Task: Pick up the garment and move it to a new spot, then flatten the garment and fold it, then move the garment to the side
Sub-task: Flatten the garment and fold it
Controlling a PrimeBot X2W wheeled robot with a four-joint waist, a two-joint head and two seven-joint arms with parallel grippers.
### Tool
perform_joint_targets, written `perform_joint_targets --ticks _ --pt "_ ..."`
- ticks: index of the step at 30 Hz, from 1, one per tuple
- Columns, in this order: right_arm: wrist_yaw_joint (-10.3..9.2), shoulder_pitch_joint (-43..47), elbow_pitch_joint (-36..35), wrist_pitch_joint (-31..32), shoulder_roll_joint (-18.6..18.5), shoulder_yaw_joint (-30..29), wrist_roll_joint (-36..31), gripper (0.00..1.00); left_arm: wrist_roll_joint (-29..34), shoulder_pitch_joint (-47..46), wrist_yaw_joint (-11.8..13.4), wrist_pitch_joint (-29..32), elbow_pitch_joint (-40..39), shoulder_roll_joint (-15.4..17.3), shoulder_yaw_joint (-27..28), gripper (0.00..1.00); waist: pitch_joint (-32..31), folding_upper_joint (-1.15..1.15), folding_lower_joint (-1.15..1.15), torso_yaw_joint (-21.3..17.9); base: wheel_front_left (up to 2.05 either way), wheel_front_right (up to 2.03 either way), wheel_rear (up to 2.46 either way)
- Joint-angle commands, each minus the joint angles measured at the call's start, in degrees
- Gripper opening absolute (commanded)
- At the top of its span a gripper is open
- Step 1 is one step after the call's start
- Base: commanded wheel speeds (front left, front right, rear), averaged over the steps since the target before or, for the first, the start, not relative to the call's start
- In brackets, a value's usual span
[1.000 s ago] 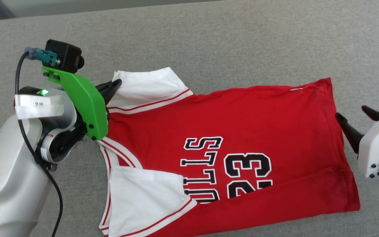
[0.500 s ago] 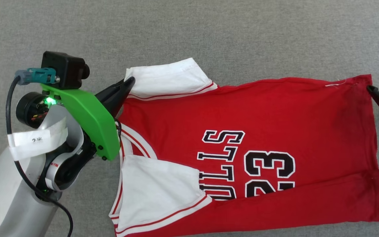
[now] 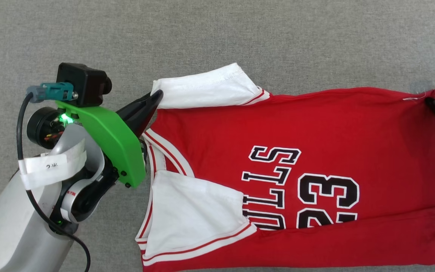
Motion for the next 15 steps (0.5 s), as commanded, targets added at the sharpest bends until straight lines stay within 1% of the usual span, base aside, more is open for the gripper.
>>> perform_joint_targets --ticks 1,3,6,15 --pt "-0.03 1.0 1.9 -0.5 1.2 1.7 1.6 0.0 0.6 1.1 0.1 -0.5 0.4 0.0 0.1 0.0 -0.4 0.0 0.0 0.1 0.0 0.0 0.0" --pt "-0.03 1.1 2.6 -2.1 1.0 1.7 2.5 0.0 1.3 1.3 0.3 -1.0 0.9 0.1 0.0 0.0 -0.8 0.0 0.0 0.1 0.0 0.0 0.0" --pt "-0.03 0.9 3.1 -5.7 0.3 1.7 3.0 0.0 1.1 1.7 0.4 -1.7 1.7 -0.6 -0.1 0.0 -1.8 0.0 0.0 0.2 0.0 0.0 0.0" --pt "-0.03 1.5 2.9 -19.3 0.2 0.1 4.9 0.0 0.2 4.5 0.7 -5.0 5.3 -1.4 0.9 0.0 -7.9 0.0 0.0 0.3 0.0 0.0 0.0"
